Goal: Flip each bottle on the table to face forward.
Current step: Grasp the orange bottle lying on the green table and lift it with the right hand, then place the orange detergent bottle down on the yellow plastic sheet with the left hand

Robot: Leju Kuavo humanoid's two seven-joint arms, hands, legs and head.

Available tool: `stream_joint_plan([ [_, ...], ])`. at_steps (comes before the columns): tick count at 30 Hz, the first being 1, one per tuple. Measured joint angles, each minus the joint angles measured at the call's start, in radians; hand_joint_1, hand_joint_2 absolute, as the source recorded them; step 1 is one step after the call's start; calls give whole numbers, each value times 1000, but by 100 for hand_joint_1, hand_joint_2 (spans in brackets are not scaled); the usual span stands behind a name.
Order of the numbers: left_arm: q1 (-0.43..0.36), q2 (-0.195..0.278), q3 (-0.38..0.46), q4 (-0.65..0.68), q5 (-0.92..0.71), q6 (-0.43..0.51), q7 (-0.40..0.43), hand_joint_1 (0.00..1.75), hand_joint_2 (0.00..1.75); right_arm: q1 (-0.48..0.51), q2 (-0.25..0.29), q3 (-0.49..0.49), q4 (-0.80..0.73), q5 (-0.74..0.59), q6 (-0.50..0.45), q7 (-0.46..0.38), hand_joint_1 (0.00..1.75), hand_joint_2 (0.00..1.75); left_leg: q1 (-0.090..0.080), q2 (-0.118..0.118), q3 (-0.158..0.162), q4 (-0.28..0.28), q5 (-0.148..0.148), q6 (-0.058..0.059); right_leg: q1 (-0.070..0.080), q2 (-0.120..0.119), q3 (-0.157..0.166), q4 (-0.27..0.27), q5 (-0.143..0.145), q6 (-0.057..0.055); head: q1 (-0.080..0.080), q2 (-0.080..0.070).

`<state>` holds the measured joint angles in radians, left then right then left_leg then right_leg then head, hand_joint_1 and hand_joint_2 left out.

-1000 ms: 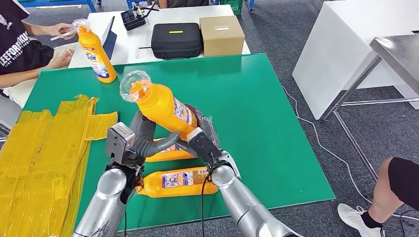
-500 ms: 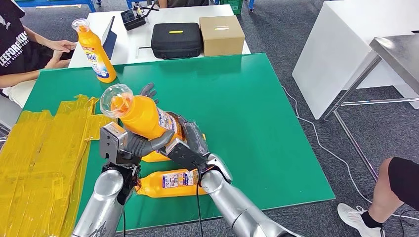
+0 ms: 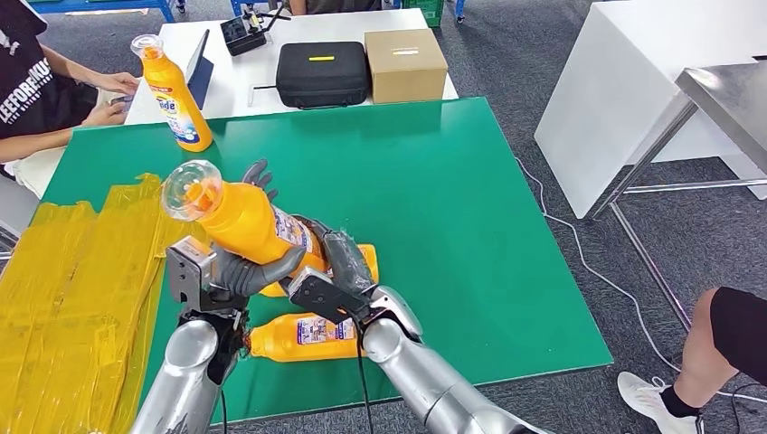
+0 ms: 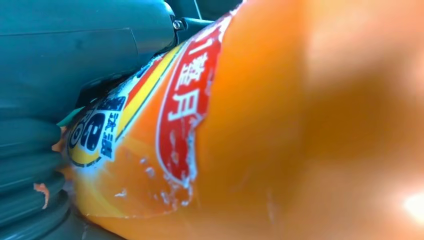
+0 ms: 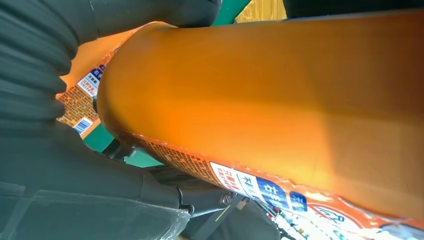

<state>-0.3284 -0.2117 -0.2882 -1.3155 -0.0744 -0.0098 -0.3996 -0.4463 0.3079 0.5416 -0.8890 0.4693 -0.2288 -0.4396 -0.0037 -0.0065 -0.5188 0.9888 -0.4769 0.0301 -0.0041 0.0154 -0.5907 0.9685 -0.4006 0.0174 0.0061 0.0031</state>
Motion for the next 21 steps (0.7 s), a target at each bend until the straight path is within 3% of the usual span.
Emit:
stream_joint_plan([
  [4, 17, 0, 10, -15, 38, 25, -39, 174, 175, -1, 0, 11, 1, -12, -1, -6, 175, 175, 0, 0, 0, 0, 0, 0, 0, 0, 0, 0, 0, 0, 0, 0],
  [16, 41, 5, 16, -45, 53, 53, -57, 175, 175, 2, 0, 32, 5, -42, -4, -28, 175, 175, 0, 0, 0, 0, 0, 0, 0, 0, 0, 0, 0, 0, 0, 0],
  [17, 41, 6, 16, -47, 51, 54, -58, 175, 175, 2, 0, 32, 5, -42, -6, -30, 143, 175, 0, 0, 0, 0, 0, 0, 0, 0, 0, 0, 0, 0, 0, 0],
  [20, 41, 6, 16, -54, 32, 63, -62, 175, 175, 3, -2, 33, 2, -37, -17, -31, 12, 175, 0, 0, 0, 0, 0, 0, 0, 0, 0, 0, 0, 0, 0, 0],
  [21, 40, 7, 17, -59, 17, 72, -65, 175, 175, 5, -4, 34, -3, -31, -24, -31, 0, 175, 0, 0, 0, 0, 0, 0, 0, 0, 0, 0, 0, 0, 0, 0],
])
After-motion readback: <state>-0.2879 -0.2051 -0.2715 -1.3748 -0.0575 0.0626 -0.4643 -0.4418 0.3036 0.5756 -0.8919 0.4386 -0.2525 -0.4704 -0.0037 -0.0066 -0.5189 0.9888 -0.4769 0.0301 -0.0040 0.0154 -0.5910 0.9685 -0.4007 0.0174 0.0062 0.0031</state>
